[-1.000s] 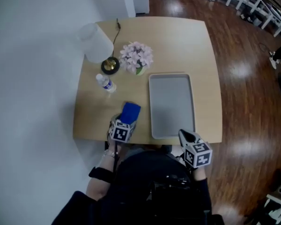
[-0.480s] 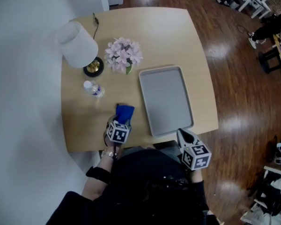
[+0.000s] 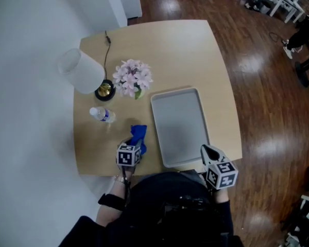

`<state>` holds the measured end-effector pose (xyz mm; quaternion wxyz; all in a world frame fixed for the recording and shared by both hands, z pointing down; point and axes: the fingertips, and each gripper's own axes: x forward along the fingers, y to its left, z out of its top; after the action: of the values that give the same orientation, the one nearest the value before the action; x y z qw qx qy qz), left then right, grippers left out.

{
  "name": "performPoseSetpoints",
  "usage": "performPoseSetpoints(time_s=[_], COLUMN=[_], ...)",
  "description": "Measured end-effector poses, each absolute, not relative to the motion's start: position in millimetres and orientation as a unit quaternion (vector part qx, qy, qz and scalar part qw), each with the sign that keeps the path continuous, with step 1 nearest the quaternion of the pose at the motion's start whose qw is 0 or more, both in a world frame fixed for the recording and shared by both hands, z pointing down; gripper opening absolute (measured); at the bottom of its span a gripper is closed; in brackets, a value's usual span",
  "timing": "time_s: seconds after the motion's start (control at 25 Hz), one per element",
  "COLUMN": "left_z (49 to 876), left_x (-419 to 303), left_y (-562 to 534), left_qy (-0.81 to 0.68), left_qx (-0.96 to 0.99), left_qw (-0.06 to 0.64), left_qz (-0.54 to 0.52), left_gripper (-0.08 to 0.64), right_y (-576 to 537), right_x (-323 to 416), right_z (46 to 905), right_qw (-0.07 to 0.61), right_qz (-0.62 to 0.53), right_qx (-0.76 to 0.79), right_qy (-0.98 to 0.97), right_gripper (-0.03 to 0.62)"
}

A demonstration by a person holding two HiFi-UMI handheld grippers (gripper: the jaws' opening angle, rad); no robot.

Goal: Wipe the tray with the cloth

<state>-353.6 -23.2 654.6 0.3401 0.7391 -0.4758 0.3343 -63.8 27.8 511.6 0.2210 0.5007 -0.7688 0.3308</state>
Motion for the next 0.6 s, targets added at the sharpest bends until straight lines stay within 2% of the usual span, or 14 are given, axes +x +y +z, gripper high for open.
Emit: performPoseSetpoints(time_s=[0.28,0.6], left_z=[626.9,652.1], left_x=[-294.9,-282.9], left_y=[-139.0,-210.7], left_qy=[-0.517,-0.541], left_qx=[0.729,0.69], left_qw=[0.33,0.342], left_qz=[0.303,0.338], left_gripper=[0.112,0.114], right_y=[-0.3,-7.4], right_x=[-14.6,33.2], right_z=[521.4,533.8], right_qw=[0.227,0.242], right_qz=[0.339,0.347], right_qx=[0.46,0.439], right_qy=[-0.788,-0.793], right_gripper=[0.005,0.005])
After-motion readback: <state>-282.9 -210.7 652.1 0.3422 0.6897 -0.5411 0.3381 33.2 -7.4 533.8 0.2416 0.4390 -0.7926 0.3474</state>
